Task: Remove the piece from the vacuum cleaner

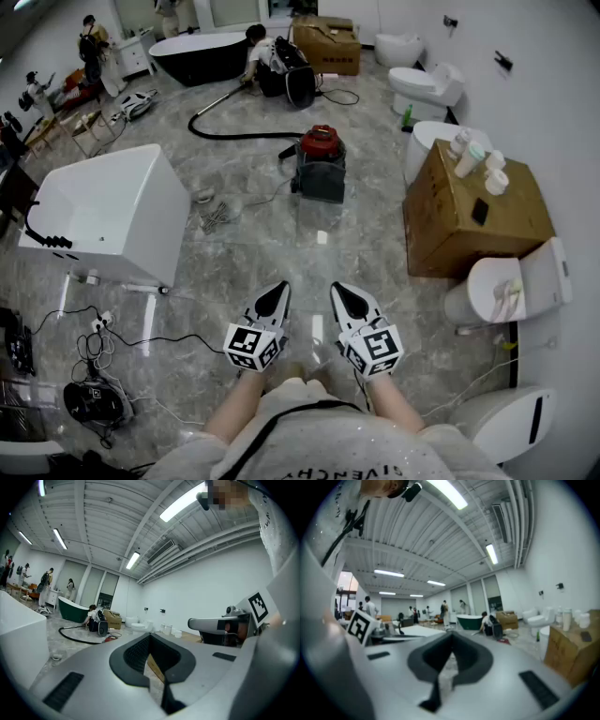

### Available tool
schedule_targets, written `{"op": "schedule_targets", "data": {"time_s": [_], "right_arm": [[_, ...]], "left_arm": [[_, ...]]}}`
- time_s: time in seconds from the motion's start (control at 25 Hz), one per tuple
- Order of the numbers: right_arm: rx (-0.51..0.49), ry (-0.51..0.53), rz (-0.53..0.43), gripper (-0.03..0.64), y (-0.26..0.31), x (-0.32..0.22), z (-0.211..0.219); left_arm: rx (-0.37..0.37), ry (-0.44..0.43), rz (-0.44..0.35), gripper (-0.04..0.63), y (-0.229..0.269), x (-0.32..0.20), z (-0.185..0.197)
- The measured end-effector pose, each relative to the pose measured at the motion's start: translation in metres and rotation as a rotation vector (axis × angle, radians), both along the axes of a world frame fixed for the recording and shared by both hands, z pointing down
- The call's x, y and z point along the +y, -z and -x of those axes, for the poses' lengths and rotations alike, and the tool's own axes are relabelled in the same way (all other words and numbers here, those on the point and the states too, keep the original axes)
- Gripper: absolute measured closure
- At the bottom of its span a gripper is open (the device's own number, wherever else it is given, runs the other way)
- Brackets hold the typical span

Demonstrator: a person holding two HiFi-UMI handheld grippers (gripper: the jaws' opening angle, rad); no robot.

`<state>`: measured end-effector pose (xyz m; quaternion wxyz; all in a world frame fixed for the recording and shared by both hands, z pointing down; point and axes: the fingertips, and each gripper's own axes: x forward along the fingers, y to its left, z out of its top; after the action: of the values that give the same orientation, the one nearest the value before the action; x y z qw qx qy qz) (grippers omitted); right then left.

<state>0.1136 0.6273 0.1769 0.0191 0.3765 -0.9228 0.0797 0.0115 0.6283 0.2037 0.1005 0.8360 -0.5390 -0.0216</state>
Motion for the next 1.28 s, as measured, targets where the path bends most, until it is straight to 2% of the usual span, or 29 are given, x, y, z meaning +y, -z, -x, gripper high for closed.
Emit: {"op": "schedule_targets", "data": {"time_s": [0.44,0.64,0.8,1.0,1.28], "right_arm": [[0.042,0.016,-0.034,0.603,-0.005,-0.007,-0.005],[0.048,0.009,-0.048,0.602,-0.002,-0.028,-0.001],[0.054,-0.001,-0.047,0.603,-0.009,-0.06,0.006],[0.094,-0.017,-0.021,0.601,-0.022,-0.125,0.02],[0.102,-0.061,0.022,0.601,-0.028,-0.218,0.054]], "left_arm": [[-0.004,0.034,-0.024,0.574,0.0,-0.007,-0.004],[-0.003,0.044,-0.039,0.574,0.002,-0.03,0.004],[0.014,0.026,-0.044,0.574,-0.007,-0.066,0.009],[0.023,-0.017,-0.023,0.574,-0.021,-0.133,0.015],[0.003,-0.075,-0.01,0.574,-0.022,-0.229,0.054]]}}
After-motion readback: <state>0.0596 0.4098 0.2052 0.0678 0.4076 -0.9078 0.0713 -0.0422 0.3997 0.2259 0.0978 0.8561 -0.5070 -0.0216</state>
